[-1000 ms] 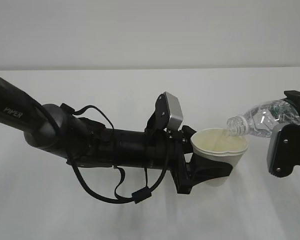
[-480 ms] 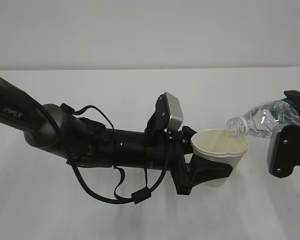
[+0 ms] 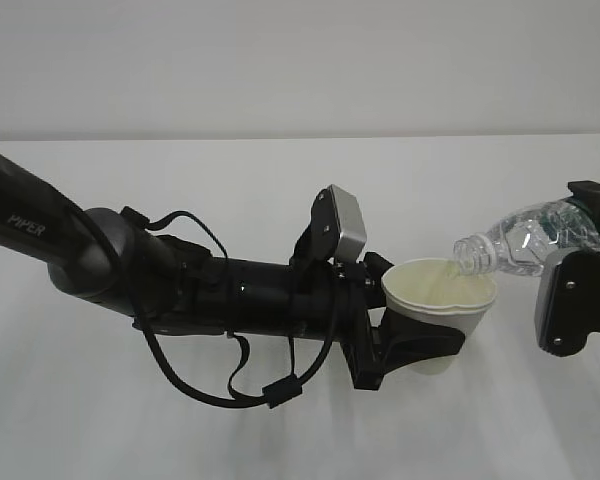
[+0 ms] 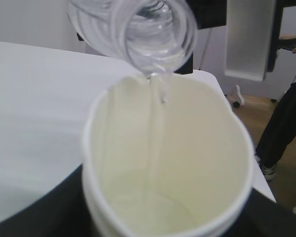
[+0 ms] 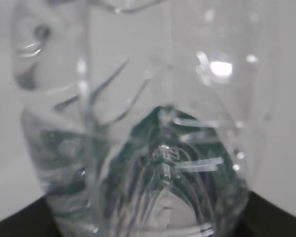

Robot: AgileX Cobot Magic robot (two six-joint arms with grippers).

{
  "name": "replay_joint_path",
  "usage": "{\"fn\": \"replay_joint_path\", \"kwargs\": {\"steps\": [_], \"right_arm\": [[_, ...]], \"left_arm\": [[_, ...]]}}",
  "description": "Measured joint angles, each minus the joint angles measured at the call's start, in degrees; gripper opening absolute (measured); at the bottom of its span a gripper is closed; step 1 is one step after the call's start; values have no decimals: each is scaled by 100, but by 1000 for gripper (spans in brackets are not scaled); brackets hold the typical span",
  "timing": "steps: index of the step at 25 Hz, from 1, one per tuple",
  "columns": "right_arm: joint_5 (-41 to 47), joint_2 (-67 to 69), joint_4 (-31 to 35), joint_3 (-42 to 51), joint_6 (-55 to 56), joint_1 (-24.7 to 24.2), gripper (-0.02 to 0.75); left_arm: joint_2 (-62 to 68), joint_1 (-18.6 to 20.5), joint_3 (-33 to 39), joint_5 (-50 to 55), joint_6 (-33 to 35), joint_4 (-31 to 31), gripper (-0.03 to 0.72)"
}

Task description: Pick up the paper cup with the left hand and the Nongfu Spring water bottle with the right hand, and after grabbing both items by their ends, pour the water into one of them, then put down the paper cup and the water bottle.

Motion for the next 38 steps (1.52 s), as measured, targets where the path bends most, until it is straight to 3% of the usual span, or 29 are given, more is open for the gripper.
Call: {"fn": "replay_joint_path", "kwargs": {"steps": [38], "right_arm": [[-13, 0, 0, 0, -48, 0, 406]], "left_arm": [[30, 0, 0, 22, 0, 35, 449]]}}
